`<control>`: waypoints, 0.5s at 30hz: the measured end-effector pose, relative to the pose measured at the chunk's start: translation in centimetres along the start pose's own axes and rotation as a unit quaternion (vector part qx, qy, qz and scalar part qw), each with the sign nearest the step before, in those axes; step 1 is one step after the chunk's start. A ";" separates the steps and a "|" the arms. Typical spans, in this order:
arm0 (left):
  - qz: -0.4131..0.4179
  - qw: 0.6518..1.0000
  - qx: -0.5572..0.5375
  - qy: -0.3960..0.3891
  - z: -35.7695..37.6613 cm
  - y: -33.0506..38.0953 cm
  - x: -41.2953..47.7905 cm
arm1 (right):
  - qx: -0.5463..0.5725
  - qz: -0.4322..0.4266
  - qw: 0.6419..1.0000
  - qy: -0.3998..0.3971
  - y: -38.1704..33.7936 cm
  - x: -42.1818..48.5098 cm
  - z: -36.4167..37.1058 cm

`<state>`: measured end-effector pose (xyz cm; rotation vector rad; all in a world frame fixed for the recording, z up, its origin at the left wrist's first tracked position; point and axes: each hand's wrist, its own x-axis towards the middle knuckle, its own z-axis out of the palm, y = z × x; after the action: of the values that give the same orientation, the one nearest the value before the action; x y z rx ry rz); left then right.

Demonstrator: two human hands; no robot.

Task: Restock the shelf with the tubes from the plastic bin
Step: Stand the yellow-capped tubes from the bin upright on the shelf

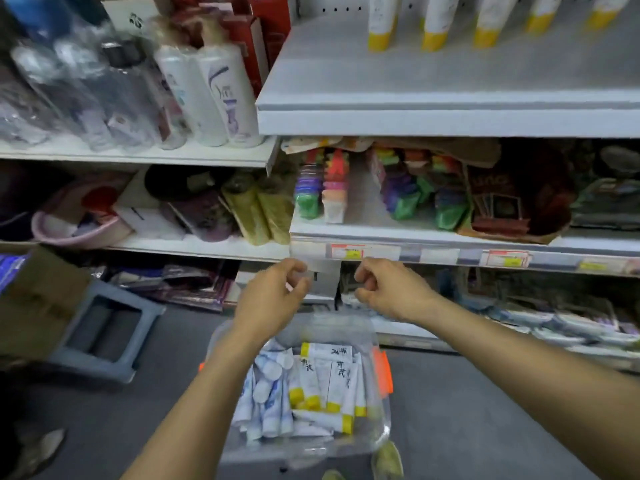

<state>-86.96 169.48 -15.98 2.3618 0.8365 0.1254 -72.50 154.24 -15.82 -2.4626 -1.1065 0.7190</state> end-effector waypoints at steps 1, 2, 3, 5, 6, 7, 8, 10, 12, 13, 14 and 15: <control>-0.026 1.000 -0.007 -0.012 1.2 -1.6 -0.4 | 0.005 0.007 1.000 -0.025 0.3 0.5 1.5; -0.050 0.998 -0.016 -0.026 2.6 -3.2 -0.7 | 0.010 0.013 0.999 -0.046 0.6 1.0 3.0; -0.073 0.996 -0.024 -0.046 4.1 -4.7 -1.2 | 0.014 0.019 0.998 -0.066 1.0 1.5 4.5; -0.107 0.989 -0.020 -0.101 7.5 -7.2 -2.2 | 0.026 0.044 0.993 -0.111 2.1 2.6 7.8; -0.117 0.984 -0.012 -0.130 9.1 -8.3 -2.7 | 0.035 0.056 0.989 -0.134 2.7 3.0 9.5; -0.130 0.979 -0.009 -0.158 10.7 -9.3 -3.1 | 0.043 0.067 0.985 -0.155 3.3 3.3 11.3; -0.147 0.972 -0.013 -0.182 12.2 -10.2 -3.4 | 0.052 0.079 0.980 -0.174 3.9 3.5 13.0; -0.184 0.958 -0.025 -0.217 14.8 -11.7 -3.8 | 0.057 0.112 0.969 -0.212 5.1 4.0 16.6; -0.208 0.950 -0.021 -0.230 17.5 -13.1 -3.8 | 0.063 0.150 0.957 -0.241 6.1 4.4 20.1; -0.215 0.948 -0.013 -0.235 18.8 -13.9 -3.8 | 0.070 0.175 0.947 -0.260 6.8 4.6 21.7; -0.219 0.945 0.001 -0.242 20.2 -14.6 -3.6 | 0.080 0.199 0.936 -0.278 7.3 4.7 23.3; -0.225 0.941 0.022 -0.252 21.5 -15.4 -3.4 | 0.093 0.225 0.924 -0.294 7.8 4.8 24.8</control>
<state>-91.84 165.41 -41.89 2.0314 1.0856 -0.6618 -79.39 155.53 -41.28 -2.4068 -0.5791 1.6989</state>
